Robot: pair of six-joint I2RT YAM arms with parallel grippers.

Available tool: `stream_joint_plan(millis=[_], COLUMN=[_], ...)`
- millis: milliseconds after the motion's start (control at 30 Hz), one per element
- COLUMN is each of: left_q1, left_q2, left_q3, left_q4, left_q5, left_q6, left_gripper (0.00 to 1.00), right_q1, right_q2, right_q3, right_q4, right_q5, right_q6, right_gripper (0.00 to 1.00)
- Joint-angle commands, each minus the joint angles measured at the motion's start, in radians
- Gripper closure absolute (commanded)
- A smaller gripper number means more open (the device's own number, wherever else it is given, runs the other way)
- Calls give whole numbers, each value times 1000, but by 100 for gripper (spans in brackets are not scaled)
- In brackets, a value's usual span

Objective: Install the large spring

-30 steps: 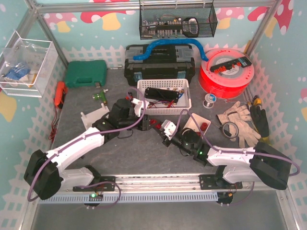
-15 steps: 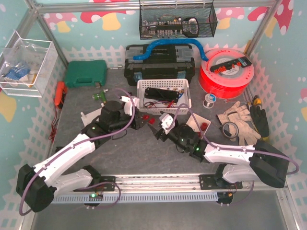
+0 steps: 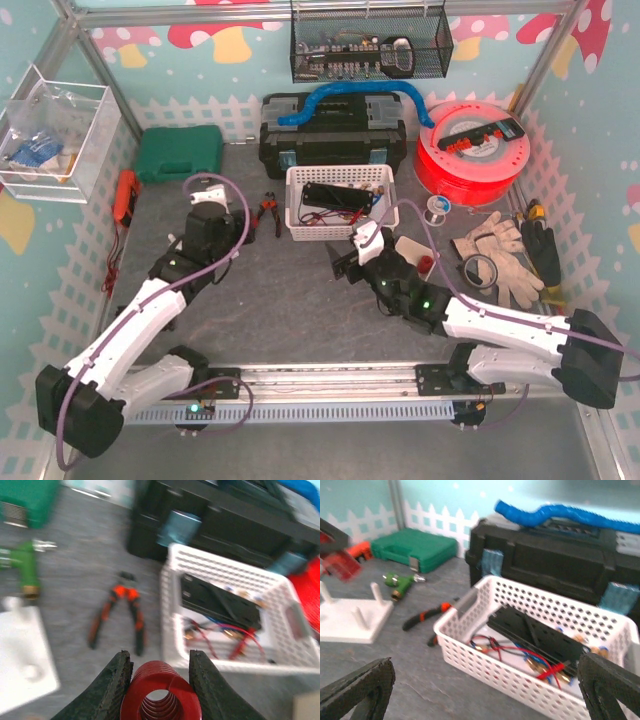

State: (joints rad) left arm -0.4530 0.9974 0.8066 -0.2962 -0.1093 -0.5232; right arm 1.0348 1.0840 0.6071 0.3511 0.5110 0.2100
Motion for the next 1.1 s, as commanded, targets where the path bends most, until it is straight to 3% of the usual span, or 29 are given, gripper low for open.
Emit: stream_joint_plan(millis=[0, 333, 567, 1067], left_q1=[83, 226, 301, 343], left_q2=[-3, 166, 250, 423], left_q3=[10, 44, 25, 90], left_q4=[-18, -17, 125, 156], left_q5=[-235, -360, -211, -174], left_q6=[-15, -34, 21, 22], left_gripper=[100, 100, 100, 100], right_q1=[-7, -10, -10, -9], right_q2=[-25, -30, -21, 25], right_q3=[-84, -111, -131, -123], right_q4=[-20, -4, 25, 41], right_q5=[109, 147, 131, 86], right_q6=[52, 51, 52, 36], right_gripper=[1, 1, 1, 1])
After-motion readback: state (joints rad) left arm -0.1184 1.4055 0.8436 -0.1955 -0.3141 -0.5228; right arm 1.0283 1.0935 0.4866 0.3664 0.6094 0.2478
